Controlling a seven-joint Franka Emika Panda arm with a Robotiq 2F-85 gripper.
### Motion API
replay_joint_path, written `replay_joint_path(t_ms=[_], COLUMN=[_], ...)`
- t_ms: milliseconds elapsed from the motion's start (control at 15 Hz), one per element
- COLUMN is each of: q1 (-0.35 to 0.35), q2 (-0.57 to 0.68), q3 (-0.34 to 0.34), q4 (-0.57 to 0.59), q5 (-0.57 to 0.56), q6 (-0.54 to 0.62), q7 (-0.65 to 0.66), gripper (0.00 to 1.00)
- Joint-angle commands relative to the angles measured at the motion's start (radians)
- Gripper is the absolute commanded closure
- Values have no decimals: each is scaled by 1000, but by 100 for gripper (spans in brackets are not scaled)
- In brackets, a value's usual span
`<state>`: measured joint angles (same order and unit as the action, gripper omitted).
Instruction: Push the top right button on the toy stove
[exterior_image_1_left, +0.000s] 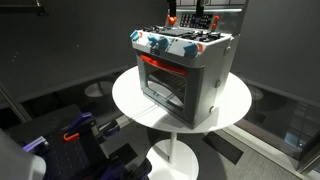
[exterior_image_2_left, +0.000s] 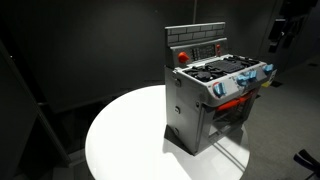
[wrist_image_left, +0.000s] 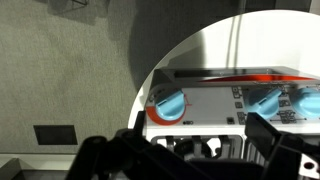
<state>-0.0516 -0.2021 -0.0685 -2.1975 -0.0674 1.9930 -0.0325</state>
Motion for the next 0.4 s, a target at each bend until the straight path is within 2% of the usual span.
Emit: replay_joint_path(t_ms=[0,333], q1=[-2,-2], q2=[0,0], q3=[3,3], q4=[0,-1], q5=[1,1], q6=[-3,-3], q7=[-4,-9], gripper=[0,0])
